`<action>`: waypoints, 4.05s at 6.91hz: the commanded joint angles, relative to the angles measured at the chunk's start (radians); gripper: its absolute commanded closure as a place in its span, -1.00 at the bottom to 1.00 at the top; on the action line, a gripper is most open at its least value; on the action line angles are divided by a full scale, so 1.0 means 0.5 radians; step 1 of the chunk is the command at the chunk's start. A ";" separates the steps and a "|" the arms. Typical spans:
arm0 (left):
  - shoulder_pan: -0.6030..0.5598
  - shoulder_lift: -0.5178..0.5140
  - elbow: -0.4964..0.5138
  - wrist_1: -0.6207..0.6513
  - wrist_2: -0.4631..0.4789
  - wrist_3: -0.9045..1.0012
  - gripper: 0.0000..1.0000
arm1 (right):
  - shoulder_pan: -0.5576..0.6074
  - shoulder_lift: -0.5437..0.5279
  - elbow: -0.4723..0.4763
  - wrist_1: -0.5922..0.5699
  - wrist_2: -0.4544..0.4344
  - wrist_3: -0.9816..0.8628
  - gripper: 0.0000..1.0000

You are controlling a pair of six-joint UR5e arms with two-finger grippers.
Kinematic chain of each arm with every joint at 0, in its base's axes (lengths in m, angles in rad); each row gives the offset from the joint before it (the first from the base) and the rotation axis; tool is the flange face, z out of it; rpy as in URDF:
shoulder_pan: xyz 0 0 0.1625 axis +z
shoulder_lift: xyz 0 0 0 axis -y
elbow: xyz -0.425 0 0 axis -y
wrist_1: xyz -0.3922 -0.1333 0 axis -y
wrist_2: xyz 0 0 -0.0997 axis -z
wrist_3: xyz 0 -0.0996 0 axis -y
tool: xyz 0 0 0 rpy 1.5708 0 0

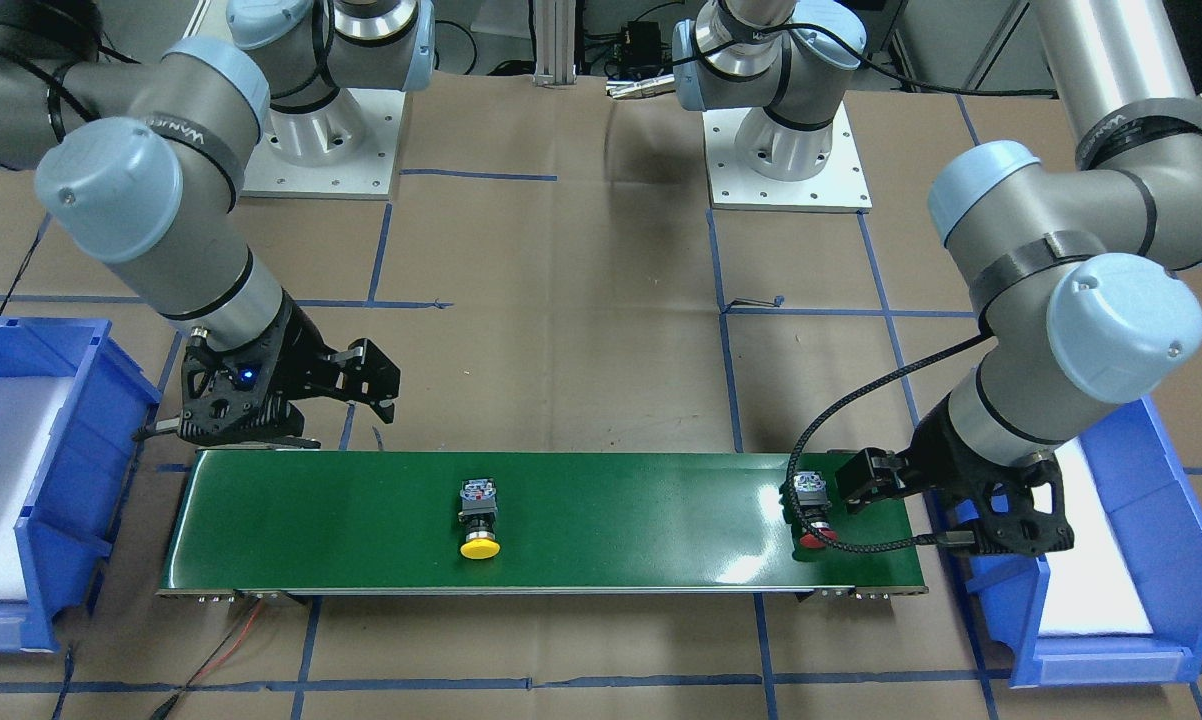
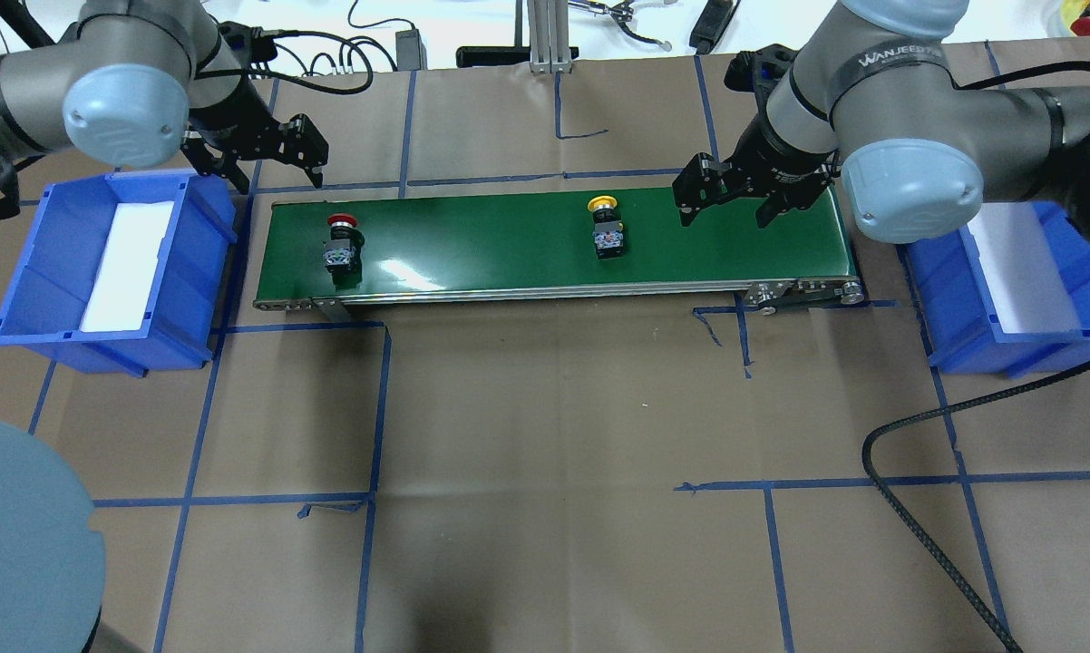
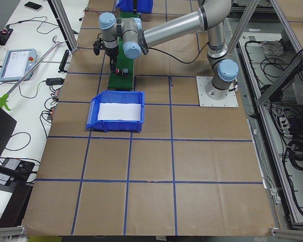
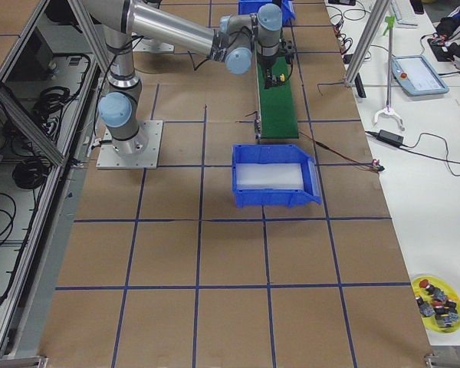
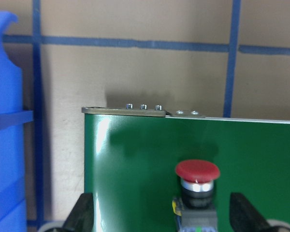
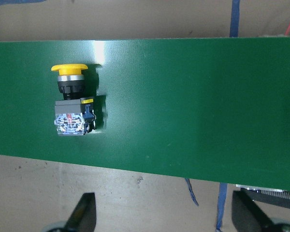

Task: Transport two buttons from left to right
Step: 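Raise the left gripper while the right gripper grasps the yellow button on the belt, then carry the yellow button with the right gripper into the empty blue bin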

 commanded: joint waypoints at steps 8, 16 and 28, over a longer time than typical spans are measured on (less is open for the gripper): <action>-0.161 0.642 -0.176 -0.519 0.008 -0.204 -0.99 | -0.013 0.244 -0.070 -0.088 0.028 0.025 -0.99; -0.161 0.639 -0.173 -0.516 -0.001 -0.201 -0.99 | -0.004 0.366 -0.076 -0.103 -0.030 0.028 -0.98; -0.161 0.642 -0.173 -0.510 -0.004 -0.201 -0.99 | -0.435 0.015 -0.245 0.064 -0.586 -0.234 0.92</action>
